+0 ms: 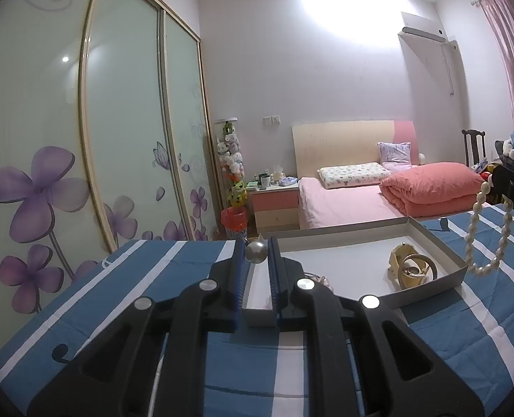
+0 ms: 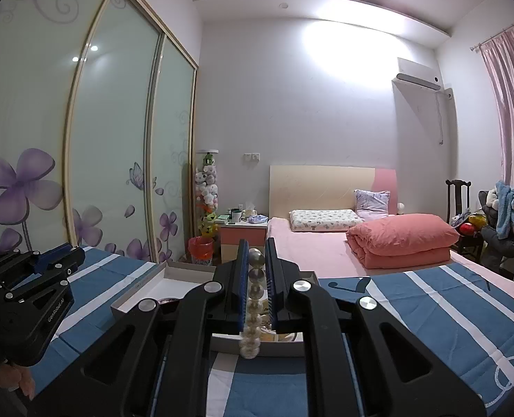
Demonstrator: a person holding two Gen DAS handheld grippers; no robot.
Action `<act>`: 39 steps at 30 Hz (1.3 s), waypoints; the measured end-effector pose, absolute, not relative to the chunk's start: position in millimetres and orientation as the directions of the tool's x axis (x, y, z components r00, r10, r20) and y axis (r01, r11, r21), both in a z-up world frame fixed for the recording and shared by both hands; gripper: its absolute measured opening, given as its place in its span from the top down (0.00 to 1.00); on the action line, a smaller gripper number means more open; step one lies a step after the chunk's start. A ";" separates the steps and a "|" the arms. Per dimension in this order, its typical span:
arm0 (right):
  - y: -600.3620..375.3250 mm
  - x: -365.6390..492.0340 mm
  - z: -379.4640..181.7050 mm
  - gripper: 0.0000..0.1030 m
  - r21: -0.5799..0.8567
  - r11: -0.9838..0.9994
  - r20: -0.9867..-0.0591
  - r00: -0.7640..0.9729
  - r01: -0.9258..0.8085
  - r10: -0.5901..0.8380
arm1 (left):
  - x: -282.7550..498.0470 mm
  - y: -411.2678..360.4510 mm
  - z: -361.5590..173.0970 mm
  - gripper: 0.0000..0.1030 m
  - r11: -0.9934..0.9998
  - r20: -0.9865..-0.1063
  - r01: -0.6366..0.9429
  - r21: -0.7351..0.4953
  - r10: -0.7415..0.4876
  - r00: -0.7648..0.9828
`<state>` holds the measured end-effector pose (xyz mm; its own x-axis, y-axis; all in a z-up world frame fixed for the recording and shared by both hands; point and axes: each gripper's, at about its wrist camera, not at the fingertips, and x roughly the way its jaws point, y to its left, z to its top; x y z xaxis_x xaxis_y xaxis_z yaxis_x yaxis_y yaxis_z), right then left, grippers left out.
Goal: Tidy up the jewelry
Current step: 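Carry the pearl stud and pearl bracelet over the gray tray, then lower both items into the tray and open both grippers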
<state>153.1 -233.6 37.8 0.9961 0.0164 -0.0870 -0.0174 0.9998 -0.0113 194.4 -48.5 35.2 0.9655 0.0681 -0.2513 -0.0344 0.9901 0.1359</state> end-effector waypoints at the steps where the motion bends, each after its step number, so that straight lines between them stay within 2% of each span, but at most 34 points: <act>1: -233.6 153.7 38.0 0.90 -0.011 1.000 -0.087 0.996 -0.018 0.017 | 195.7 -48.4 34.8 0.86 0.990 -0.252 -0.034 0.137 0.068 0.965; 20: -245.3 211.3 28.4 0.90 -0.040 0.999 -0.106 0.994 -0.024 0.019 | 266.7 -67.5 28.8 0.86 0.997 -0.283 0.003 0.080 0.020 0.959; 27: -255.8 233.9 11.4 0.90 0.011 0.999 -0.169 0.985 -0.040 0.041 | 297.7 -76.3 13.3 0.86 0.998 -0.328 0.051 0.026 -0.039 0.944; 37: -256.1 261.4 6.8 0.90 0.048 0.997 -0.219 0.974 -0.053 0.062 | 319.9 -90.4 0.6 0.86 0.994 -0.361 0.108 0.023 -0.093 0.928; 39: -259.1 262.8 4.4 0.89 0.066 0.996 -0.236 0.968 -0.068 0.081 | 322.2 -90.0 -1.9 0.83 0.993 -0.367 0.121 0.013 -0.108 0.924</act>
